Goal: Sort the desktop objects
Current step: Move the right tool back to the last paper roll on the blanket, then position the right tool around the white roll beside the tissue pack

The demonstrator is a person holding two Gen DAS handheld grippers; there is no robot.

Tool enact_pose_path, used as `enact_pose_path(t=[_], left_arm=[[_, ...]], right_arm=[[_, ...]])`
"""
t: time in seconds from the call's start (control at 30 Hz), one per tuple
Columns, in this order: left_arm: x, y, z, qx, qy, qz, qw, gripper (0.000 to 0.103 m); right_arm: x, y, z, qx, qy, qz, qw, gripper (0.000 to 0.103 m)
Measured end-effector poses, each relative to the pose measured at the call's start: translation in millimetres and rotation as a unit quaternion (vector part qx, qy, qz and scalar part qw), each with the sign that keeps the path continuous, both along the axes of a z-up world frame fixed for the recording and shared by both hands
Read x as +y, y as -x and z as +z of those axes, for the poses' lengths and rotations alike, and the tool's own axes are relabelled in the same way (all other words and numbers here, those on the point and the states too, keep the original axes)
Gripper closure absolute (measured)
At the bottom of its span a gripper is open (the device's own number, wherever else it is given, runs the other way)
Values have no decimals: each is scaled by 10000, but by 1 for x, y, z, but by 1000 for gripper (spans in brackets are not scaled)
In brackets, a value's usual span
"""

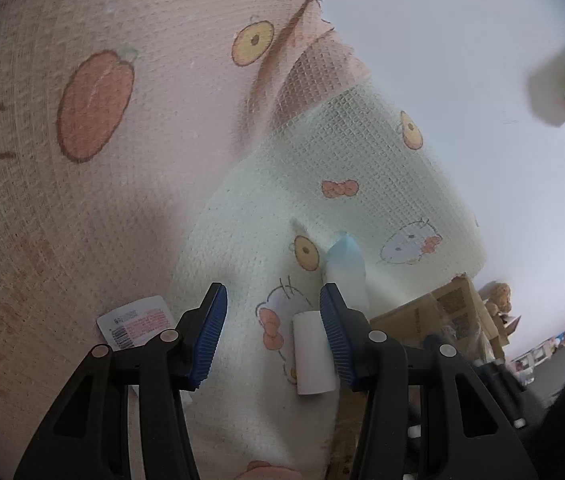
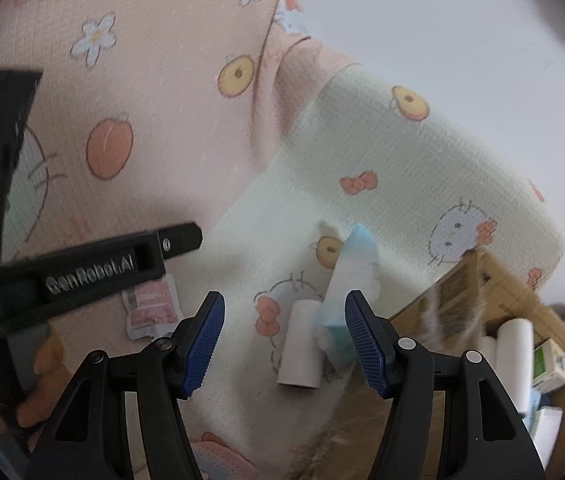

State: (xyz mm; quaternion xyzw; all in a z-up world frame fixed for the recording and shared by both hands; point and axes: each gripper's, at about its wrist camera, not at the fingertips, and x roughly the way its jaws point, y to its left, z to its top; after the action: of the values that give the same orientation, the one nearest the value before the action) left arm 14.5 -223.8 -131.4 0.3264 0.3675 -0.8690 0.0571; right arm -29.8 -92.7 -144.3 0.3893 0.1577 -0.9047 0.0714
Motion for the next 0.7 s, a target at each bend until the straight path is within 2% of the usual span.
enact_pose_path(t=[0.1,0.23,0.4,0.47,0.57,0.7], left_arm=[[-5,1,-11,-48,-274,-120,9995,51],[-9,5,-30,-54,-754,-228,9969,51],[-16,14,-61,-25,-1760,-295,9839,51],[-16,20,-68,-80,-1814,-216,9831,51],[-11,34,-77,-242,-1803,-351,9827,51],[-1,52,-92,-314,-2145,-655,9740,51]], right_arm=[[-6,0,-15,-52,13,39,10000,43],[-11,1,-36,-119,-229,-35,9997,43],[0,9,-54,-259,-172,-381,9988,43],[4,13,-60,-301,-232,-547,9978,43],[9,18,-70,-448,-222,-687,9964,43],[18,29,-88,-859,-225,-908,9919,43]])
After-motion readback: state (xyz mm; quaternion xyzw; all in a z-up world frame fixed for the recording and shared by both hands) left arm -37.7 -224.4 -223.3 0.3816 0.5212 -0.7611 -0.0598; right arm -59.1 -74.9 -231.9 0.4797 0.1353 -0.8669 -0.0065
